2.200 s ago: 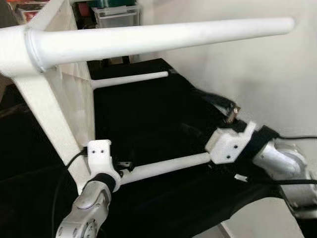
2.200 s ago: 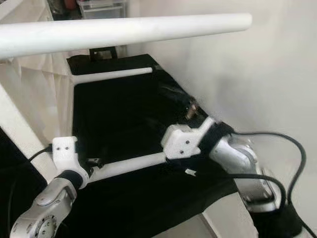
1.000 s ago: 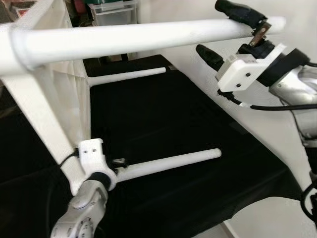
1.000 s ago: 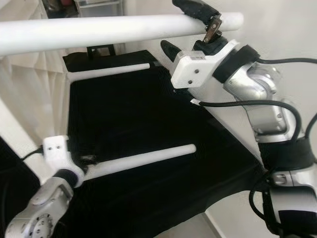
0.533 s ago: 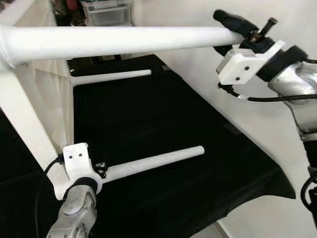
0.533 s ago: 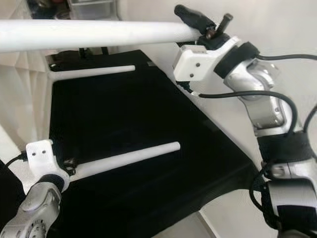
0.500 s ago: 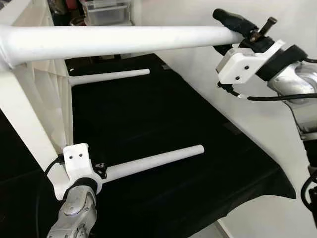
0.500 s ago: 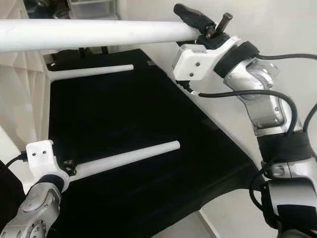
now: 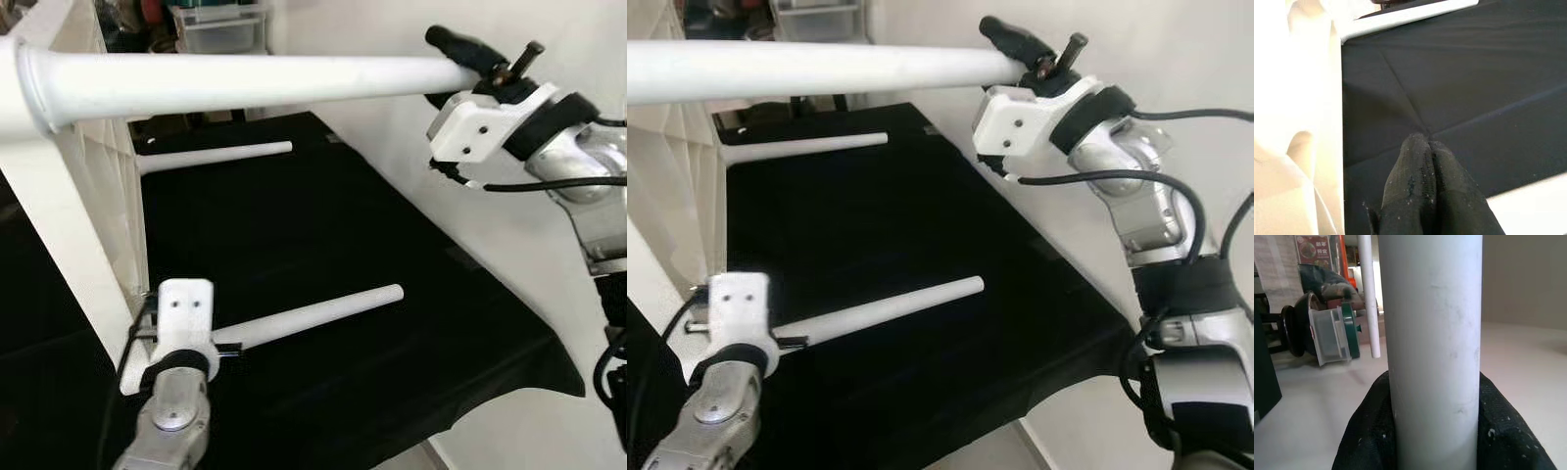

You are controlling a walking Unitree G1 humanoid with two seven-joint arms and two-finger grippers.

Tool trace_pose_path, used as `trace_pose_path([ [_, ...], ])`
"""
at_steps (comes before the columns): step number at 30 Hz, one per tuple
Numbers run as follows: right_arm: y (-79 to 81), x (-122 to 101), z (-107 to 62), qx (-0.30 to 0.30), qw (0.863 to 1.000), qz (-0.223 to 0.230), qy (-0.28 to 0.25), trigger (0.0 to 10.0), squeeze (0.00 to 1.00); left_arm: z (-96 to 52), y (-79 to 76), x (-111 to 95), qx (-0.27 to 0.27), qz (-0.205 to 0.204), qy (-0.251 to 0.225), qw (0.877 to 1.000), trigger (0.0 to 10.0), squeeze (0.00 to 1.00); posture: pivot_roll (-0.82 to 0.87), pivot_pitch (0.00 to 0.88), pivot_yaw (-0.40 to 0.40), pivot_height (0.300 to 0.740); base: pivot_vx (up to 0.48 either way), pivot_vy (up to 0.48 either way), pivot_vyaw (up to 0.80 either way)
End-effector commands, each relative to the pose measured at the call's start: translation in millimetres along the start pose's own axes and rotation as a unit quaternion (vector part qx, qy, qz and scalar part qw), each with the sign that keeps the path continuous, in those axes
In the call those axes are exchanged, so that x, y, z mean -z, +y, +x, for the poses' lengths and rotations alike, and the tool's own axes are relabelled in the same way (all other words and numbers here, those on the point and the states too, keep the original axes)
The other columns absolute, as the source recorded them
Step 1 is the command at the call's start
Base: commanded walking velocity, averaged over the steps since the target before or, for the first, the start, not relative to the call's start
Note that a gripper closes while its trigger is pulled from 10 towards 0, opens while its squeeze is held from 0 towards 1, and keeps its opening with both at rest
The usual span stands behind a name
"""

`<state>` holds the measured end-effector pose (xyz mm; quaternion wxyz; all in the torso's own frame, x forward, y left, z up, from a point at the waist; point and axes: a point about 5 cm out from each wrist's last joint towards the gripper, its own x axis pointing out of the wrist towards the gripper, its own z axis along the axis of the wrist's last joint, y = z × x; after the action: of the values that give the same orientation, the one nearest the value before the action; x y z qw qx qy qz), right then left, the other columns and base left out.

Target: Building children table

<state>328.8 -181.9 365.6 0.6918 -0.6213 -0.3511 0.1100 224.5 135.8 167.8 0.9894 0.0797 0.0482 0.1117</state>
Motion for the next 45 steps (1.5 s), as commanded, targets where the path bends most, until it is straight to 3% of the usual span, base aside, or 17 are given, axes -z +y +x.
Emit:
trace_pose_path([
  [1,21.1,3.4,3.2,-0.044,0.999,0.014,0.013,0.0,0.00,-5.8,6.2,-1.2,-0.019,0.023,0.005,1.000,0.0,0.00,-0.11,0.071,-0.070,0.740,0.000,0.000,0.00],
  [2,21.6,3.9,3.7,-0.044,0.999,0.015,0.013,0.0,0.00,-7.8,9.7,-0.3,-0.029,0.023,0.010,0.999,0.0,0.00,-0.11,0.071,-0.070,0.740,0.000,0.000,0.00],
  [3,21.3,4.7,4.5,-0.045,0.999,0.015,0.014,0.0,0.00,-11.9,15.6,4.1,-0.047,0.018,0.023,0.998,2.3,0.00,-0.11,0.075,-0.070,0.740,0.000,0.000,0.00],
  [7,21.0,5.2,5.1,-0.045,0.999,0.014,0.014,0.0,0.00,-14.7,19.3,7.1,-0.058,0.016,0.031,0.998,2.3,0.00,-0.11,0.075,-0.070,0.740,0.000,0.000,0.00],
  [8,20.5,5.7,5.6,-0.045,0.999,0.014,0.015,0.0,0.00,-18.9,23.8,9.9,-0.072,0.019,0.037,0.997,3.7,0.00,-0.10,0.078,-0.072,0.740,0.000,0.000,0.00],
  [10,20.5,5.7,5.6,-0.045,0.999,0.014,0.015,0.0,0.00,-18.9,23.8,9.9,-0.072,0.019,0.037,0.997,3.7,0.00,-0.10,0.078,-0.072,0.740,0.000,0.000,0.00],
  [11,20.9,6.3,6.1,-0.046,0.999,0.015,0.015,0.0,0.00,-24.5,31.6,11.5,-0.092,0.018,0.036,0.995,9.5,0.00,-0.10,0.079,-0.075,0.740,0.000,0.000,0.00],
  [12,21.4,6.7,6.4,-0.047,0.999,0.017,0.016,0.0,0.00,-29.3,39.3,12.4,-0.105,0.019,0.032,0.994,10.0,0.00,-0.10,0.081,-0.077,0.740,0.000,0.000,0.00],
  [13,21.7,6.9,6.8,-0.047,0.999,0.018,0.016,0.0,0.00,-32.8,49.2,14.2,-0.125,0.013,0.029,0.992,10.0,0.00,-0.10,0.083,-0.083,0.740,0.000,0.000,0.00],
  [17,21.9,7.1,7.3,-0.047,0.999,0.020,0.016,0.0,0.00,-35.7,58.4,15.9,-0.143,0.006,0.028,0.989,10.0,0.00,-0.10,0.083,-0.083,0.740,0.000,0.000,0.00],
  [20,20.6,9.6,8.1,-0.047,0.998,0.021,0.020,0.0,0.00,-30.2,99.1,34.9,-0.218,0.021,0.041,0.975,10.0,0.00,-0.10,0.081,-0.101,0.740,0.000,0.000,0.00],
  [25,19.3,11.3,7.5,-0.047,0.998,0.020,0.023,0.0,0.00,-25.8,126.6,44.5,-0.260,0.033,0.040,0.964,10.0,0.00,-0.11,0.080,-0.104,0.740,0.000,0.000,0.00],
  [27,19.0,13.2,5.9,-0.049,0.998,0.022,0.028,0.0,0.00,-17.1,164.4,49.7,-0.318,0.021,0.035,0.947,10.0,0.00,-0.12,0.074,-0.119,0.740,0.000,0.000,0.00],
  [30,20.6,14.3,4.7,-0.052,0.998,0.026,0.032,0.0,0.00,-12.6,180.3,48.8,-0.339,0.010,0.030,0.940,10.0,0.00,-0.12,0.073,-0.116,0.740,0.000,0.000,0.00],
  [32,29.4,18.9,-0.6,-0.065,0.996,0.041,0.049,0.0,0.00,-3.6,206.5,33.7,-0.365,-0.010,-0.001,0.931,10.0,0.00,-0.13,0.073,-0.113,0.740,0.000,0.000,0.00],
  [41,41.6,30.3,-11.8,-0.078,0.991,0.052,0.094,0.0,0.00,3.7,223.4,16.9,-0.364,-0.030,-0.033,0.930,10.0,0.00,-0.12,0.077,-0.102,0.740,0.000,0.000,0.00],
  [45,49.3,34.9,-18.4,-0.089,0.987,0.060,0.115,0.0,0.00,9.5,221.5,18.0,-0.346,-0.058,-0.040,0.936,10.0,0.00,-0.13,0.076,-0.095,0.740,0.000,0.000,0.00],
])
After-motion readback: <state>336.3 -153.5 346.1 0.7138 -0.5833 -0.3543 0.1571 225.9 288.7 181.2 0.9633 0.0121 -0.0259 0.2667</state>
